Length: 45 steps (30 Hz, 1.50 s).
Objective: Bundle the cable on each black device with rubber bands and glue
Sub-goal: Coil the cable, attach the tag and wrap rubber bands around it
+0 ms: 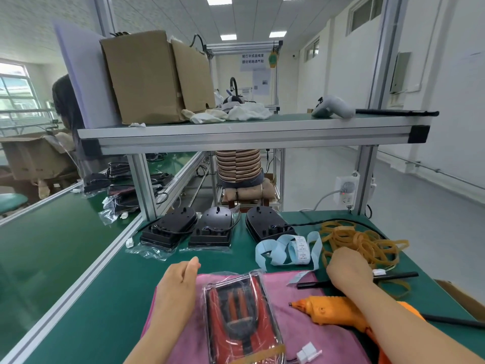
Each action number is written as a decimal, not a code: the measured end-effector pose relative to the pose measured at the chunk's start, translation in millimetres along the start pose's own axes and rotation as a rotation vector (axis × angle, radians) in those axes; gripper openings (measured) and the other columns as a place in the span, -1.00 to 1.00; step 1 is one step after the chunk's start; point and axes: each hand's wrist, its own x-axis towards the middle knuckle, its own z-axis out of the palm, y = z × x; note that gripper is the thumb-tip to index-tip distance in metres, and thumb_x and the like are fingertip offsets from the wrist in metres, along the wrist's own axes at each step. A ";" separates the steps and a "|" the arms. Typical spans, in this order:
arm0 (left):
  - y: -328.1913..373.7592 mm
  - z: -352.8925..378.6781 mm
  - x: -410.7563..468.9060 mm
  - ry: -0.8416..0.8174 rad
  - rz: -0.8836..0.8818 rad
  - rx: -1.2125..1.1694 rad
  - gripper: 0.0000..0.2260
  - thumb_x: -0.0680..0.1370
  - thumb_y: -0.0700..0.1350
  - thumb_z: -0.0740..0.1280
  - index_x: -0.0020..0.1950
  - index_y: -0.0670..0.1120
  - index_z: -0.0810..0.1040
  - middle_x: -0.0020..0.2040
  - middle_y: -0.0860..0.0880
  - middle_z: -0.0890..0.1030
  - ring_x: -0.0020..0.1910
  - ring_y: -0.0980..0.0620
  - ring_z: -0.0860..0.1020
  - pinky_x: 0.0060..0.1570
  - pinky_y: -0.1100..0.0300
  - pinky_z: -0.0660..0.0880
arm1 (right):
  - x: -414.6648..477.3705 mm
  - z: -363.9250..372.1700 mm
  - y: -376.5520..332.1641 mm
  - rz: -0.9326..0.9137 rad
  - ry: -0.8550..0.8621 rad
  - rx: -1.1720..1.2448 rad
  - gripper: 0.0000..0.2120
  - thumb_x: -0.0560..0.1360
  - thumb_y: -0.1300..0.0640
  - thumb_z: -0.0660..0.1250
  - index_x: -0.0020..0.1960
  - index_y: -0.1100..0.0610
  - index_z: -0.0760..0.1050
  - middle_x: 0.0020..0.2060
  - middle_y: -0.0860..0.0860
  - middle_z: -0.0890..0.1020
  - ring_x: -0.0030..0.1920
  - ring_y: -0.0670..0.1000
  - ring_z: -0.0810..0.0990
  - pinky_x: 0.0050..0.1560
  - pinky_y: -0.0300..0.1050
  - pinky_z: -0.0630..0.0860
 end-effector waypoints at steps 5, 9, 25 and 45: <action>7.0 -4.5 -3.3 0.026 0.020 -0.044 -0.78 0.65 0.00 0.18 -0.04 0.03 0.61 -0.02 0.07 0.57 0.01 0.06 0.50 0.02 0.15 0.31 | -1.0 -8.1 -1.9 0.009 0.008 0.216 -0.84 0.46 0.10 0.33 -0.27 0.13 0.49 -0.26 0.08 0.62 -0.28 0.09 0.56 -0.31 -0.14 0.48; 11.7 -5.3 -5.4 0.020 0.013 -0.074 -0.77 0.65 0.00 0.18 -0.05 0.06 0.61 -0.02 0.07 0.60 0.02 0.07 0.53 0.02 0.13 0.35 | -3.1 -13.2 -2.0 -0.045 -0.040 0.231 -0.85 0.50 0.14 0.31 -0.23 0.15 0.54 -0.31 0.05 0.59 -0.32 0.03 0.54 -0.35 -0.16 0.47; 29.6 -2.1 -17.2 0.002 0.054 -0.142 -0.80 0.64 0.00 0.20 -0.08 0.12 0.60 -0.03 0.13 0.62 0.02 0.18 0.54 -0.04 0.17 0.38 | -11.6 -14.9 -7.1 -0.101 -0.062 0.228 -0.76 0.58 -0.02 0.27 -0.15 0.11 0.54 -0.27 0.00 0.58 -0.29 -0.01 0.53 -0.34 -0.17 0.44; 89.2 36.4 -19.0 -0.273 0.077 -0.295 -0.80 0.52 -0.06 0.42 -0.30 0.09 0.69 -0.39 0.00 0.65 -0.40 0.15 0.55 -0.19 0.07 0.57 | -89.1 -60.4 -69.5 -0.445 -0.458 0.989 -0.92 0.42 0.18 0.52 -0.23 0.12 0.64 -0.42 -0.04 0.65 -0.42 -0.18 0.56 -0.36 -0.33 0.45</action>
